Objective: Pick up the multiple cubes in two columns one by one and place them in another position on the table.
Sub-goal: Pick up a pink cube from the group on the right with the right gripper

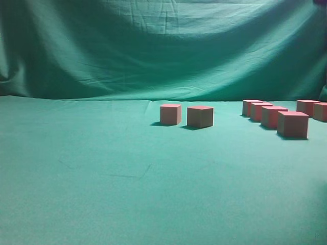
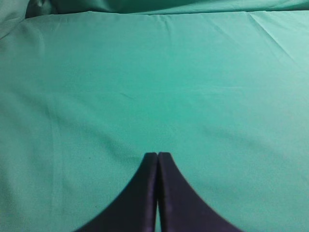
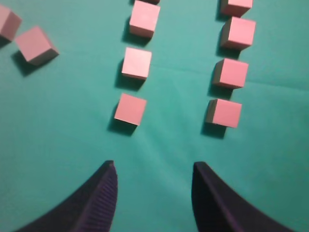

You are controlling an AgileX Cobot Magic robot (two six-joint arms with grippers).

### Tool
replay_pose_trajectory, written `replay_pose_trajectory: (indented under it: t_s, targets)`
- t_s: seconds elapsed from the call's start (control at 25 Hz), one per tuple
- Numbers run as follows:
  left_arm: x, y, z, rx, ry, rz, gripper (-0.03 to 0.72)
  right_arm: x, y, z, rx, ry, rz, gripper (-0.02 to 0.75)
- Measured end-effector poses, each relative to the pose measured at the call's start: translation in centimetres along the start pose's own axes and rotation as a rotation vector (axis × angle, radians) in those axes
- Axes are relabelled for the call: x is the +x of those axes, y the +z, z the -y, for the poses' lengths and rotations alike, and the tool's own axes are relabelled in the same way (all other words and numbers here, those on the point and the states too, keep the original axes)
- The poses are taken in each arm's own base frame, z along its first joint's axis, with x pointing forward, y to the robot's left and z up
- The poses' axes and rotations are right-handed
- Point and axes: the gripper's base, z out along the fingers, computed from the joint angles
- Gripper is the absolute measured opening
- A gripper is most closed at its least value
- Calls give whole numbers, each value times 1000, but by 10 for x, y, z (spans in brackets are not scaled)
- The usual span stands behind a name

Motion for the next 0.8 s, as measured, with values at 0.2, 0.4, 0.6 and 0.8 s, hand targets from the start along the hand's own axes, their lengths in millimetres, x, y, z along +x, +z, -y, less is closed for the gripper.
replay_pose_trajectory:
  t_s: [0.2,0.4,0.6,0.8]
  targets:
    - [0,0,0,0,0,0,0,12,42,1,-37,33,-5,367]
    - [0,0,0,0,0,0,0,5,77,-9,-77,39,-19,367]
    - [0,0,0,0,0,0,0,0,104,-15,-86,29,-32,367]
    - [0,0,0,0,0,0,0,-2,118,-18,-100,14,-24,367]
